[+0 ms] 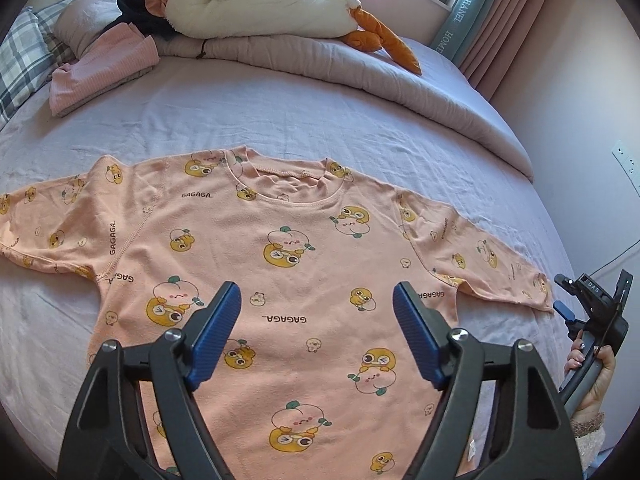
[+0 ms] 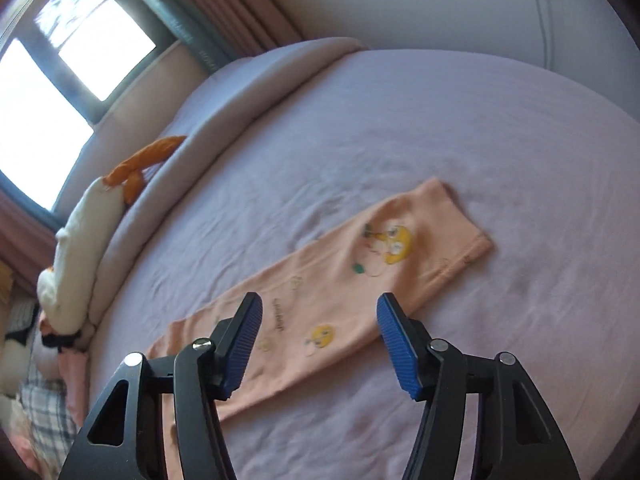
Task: Fold small clothes
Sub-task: 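Grasp the sleepsuit sleeve cuff with the right gripper and lift it, then fold the held sleeve across the sleepsuit body and open the right gripper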
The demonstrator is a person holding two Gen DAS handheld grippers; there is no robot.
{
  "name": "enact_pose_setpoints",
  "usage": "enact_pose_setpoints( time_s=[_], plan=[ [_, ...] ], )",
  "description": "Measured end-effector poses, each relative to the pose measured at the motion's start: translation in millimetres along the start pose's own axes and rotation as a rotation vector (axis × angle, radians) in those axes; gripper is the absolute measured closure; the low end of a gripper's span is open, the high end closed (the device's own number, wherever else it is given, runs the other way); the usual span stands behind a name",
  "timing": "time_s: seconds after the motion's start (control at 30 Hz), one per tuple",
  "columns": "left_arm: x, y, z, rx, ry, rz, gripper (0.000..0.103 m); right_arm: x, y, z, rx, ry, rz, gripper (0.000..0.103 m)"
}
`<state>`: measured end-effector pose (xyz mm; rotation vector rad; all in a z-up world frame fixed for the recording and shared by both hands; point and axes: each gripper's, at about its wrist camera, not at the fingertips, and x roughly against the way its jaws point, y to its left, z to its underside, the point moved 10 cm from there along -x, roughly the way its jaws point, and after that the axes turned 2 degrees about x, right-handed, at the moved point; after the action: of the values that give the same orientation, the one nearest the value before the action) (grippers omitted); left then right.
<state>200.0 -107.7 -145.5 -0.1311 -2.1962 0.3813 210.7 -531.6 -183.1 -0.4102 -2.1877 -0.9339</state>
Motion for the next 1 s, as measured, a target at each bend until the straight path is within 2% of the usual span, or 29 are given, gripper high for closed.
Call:
enact_pose_setpoints(
  time_s=[0.13, 0.27, 0.37, 0.47, 0.53, 0.57, 0.7, 0.83, 1.0],
  plan=[
    [-6, -2, 2, -0.008, 0.008, -0.011, 0.025, -4, -32, -3, -0.116, 0.001, 0.015, 0.049],
    [-9, 0, 3, -0.005, 0.014, -0.014, 0.025, -16, -45, -3, -0.164, -0.001, 0.013, 0.053],
    [-10, 2, 4, -0.004, 0.020, -0.015, 0.025, -22, -48, -7, -0.198, -0.019, -0.013, 0.060],
    [-10, 5, 4, -0.003, 0.020, -0.019, 0.025, -23, -54, -11, -0.208, -0.051, -0.008, 0.074],
    [-10, 7, 4, 0.003, 0.020, -0.021, 0.025, -20, -60, -11, -0.196, -0.069, 0.024, 0.090],
    [-9, 8, 4, 0.007, 0.020, -0.020, 0.025, -17, -59, -12, -0.177, -0.078, 0.033, 0.092],
    [-8, 12, 2, 0.024, 0.014, -0.020, 0.025, 9, -30, -25, -0.063, -0.170, 0.002, 0.094],
    [-5, 17, 0, 0.042, 0.009, -0.023, 0.025, 46, 25, -29, 0.087, -0.251, -0.110, 0.095],
    [1, 27, -3, 0.071, -0.011, -0.032, 0.025, 81, 112, 0, 0.313, -0.271, -0.297, 0.095]
  ],
)
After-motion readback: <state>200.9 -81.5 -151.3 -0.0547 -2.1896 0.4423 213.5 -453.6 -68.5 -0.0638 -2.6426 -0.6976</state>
